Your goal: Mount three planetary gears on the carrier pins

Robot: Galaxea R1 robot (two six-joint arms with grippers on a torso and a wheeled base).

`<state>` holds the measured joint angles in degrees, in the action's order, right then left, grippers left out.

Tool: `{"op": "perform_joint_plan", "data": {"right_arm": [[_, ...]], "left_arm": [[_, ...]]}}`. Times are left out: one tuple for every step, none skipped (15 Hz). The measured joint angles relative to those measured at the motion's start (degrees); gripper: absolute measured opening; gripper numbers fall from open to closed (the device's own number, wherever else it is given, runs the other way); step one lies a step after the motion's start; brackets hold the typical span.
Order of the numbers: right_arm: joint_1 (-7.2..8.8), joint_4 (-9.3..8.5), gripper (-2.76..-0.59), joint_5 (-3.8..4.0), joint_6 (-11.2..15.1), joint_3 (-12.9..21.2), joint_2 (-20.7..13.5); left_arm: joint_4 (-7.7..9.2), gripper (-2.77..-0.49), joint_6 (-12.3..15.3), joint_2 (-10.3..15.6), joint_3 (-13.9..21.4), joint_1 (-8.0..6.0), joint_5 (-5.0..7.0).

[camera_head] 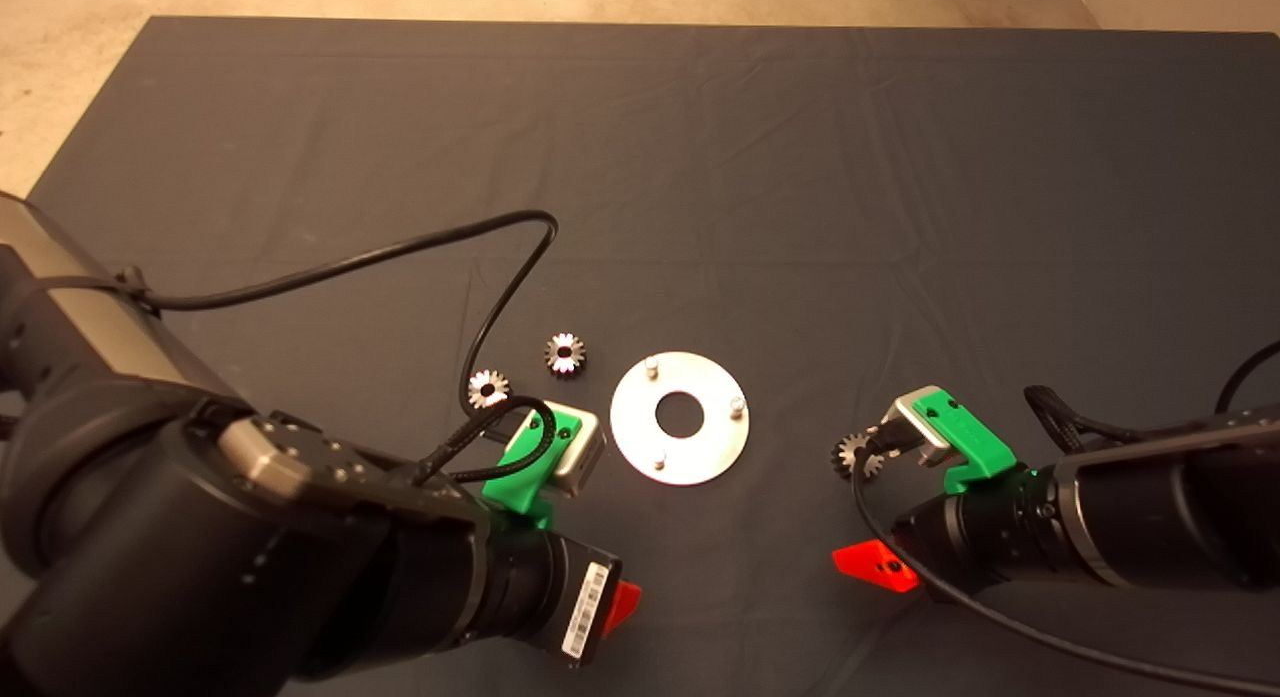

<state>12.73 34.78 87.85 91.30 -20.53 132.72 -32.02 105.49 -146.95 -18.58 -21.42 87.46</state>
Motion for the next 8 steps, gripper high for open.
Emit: {"op": "perform_joint_plan", "data": {"right_arm": [[0.01,0.0,-0.63,0.0,0.0,0.0,0.0],[0.0,0.0,-0.63,0.02,0.0,0.0,0.0],[0.0,0.0,-0.63,0.0,0.0,0.0,0.0],[0.0,0.0,-0.63,0.0,0.0,0.0,0.0],[0.02,0.0,-0.63,0.0,0.0,0.0,0.0],[0.01,0.0,-0.63,0.0,0.0,0.0,0.0],[0.0,0.0,-0.63,0.0,-0.01,0.02,0.0],[0.02,0.0,-0.63,0.0,-0.01,0.0,0.0]], "left_arm": [[0.0,-1.2,0.0,0.11,0.0,-0.01,-0.01],[-0.02,-1.2,0.0,0.26,0.0,-0.01,0.0],[-0.02,-1.2,0.0,0.28,0.0,0.0,0.0],[-0.02,-1.2,0.0,0.28,0.0,0.0,0.01],[-0.02,-1.2,0.0,0.28,0.0,0.0,0.0],[-0.05,-1.2,0.0,0.26,0.0,0.0,0.02],[-0.12,-1.2,0.0,0.28,0.0,0.0,0.0],[-0.17,-1.2,0.0,0.28,0.0,0.0,0.0]]}}
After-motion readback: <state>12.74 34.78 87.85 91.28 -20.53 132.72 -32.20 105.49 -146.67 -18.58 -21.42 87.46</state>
